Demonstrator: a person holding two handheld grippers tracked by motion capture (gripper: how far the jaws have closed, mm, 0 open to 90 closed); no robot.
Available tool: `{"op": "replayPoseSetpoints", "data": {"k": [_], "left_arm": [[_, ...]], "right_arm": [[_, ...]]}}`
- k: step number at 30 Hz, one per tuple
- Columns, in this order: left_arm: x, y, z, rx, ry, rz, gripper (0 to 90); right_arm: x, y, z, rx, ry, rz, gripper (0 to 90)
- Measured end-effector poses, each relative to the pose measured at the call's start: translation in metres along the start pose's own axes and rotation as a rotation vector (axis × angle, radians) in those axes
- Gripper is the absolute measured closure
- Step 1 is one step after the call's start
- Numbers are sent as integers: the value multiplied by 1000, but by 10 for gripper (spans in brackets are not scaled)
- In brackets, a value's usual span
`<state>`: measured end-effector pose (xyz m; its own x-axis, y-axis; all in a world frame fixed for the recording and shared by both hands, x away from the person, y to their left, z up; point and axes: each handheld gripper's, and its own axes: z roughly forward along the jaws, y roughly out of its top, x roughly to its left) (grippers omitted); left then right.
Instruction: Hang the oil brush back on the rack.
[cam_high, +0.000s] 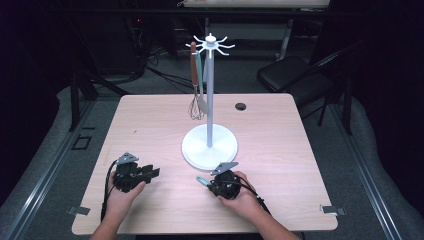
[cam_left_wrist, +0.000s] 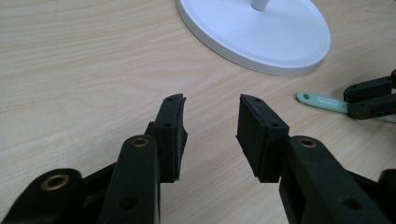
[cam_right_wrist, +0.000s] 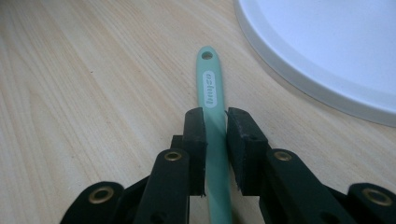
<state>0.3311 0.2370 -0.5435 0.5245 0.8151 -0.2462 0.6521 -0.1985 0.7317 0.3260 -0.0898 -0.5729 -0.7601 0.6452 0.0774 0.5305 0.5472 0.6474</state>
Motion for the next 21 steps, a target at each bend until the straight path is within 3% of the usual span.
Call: {"op": "replayPoseSetpoints", "data": {"k": [6,14,21], "left_arm": [[-3,0,3,5,-9,2,604],[-14,0,8,8,-41,15,576],[-35,4,22,7,-127,30,570]], "right_arm": [[2,0,0,-3,-18,-29,782],[3,-2,0,-34,-23,-24,785],[4,-4,-12,-114,-4,-26,786]]}}
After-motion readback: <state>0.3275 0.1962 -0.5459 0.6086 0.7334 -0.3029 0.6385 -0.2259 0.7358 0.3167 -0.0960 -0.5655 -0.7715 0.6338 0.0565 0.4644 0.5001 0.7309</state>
